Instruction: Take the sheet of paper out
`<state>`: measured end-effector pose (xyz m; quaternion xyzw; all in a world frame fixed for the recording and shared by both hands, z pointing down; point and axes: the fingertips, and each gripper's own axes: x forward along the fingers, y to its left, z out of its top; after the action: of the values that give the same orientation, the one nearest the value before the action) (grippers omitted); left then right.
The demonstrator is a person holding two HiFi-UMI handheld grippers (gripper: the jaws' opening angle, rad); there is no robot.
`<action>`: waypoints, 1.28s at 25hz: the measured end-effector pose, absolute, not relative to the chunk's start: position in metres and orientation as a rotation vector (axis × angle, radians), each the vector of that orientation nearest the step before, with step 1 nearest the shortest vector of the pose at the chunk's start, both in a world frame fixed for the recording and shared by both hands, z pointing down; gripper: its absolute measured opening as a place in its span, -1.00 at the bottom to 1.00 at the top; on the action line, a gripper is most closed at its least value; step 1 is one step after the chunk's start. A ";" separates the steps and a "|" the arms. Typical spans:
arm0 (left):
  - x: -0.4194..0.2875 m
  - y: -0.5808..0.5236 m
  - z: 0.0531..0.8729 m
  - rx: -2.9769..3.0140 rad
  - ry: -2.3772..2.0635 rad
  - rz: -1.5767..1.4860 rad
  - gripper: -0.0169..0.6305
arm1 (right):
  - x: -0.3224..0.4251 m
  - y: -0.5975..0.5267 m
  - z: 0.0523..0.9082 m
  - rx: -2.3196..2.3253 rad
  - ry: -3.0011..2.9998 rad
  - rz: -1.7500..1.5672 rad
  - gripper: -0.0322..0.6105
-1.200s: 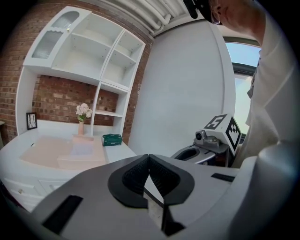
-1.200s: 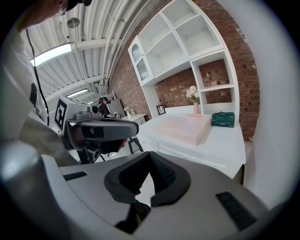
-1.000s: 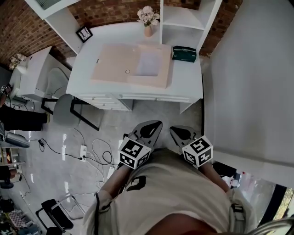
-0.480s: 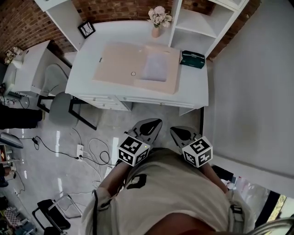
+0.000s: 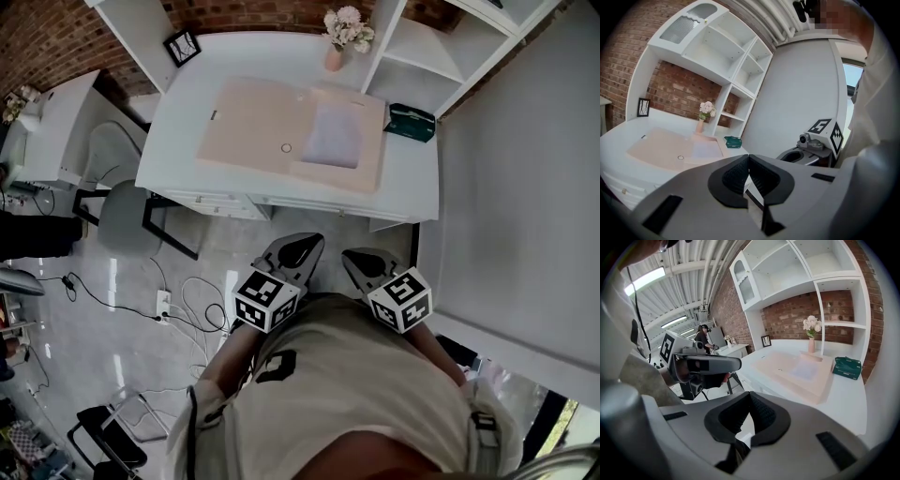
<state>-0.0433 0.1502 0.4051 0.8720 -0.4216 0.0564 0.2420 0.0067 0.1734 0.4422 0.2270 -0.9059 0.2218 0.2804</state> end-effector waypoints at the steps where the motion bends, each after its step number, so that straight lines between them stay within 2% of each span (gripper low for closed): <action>1: -0.049 0.149 0.406 2.383 -1.150 0.152 -0.90 | 0.001 0.172 0.442 0.606 -2.427 0.592 -0.84; 11: -0.080 0.128 0.411 2.373 -1.132 0.135 -0.90 | -0.020 0.155 0.443 0.621 -2.396 0.583 -0.84; 32: -0.078 0.048 0.397 2.305 -1.320 0.294 -0.90 | -0.014 0.068 0.433 0.489 -2.524 0.606 -0.84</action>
<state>-0.0780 0.0478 0.3972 0.8389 -0.4805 0.1070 0.2322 -0.0144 0.0677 0.4325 0.1795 -0.9258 0.2222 0.2476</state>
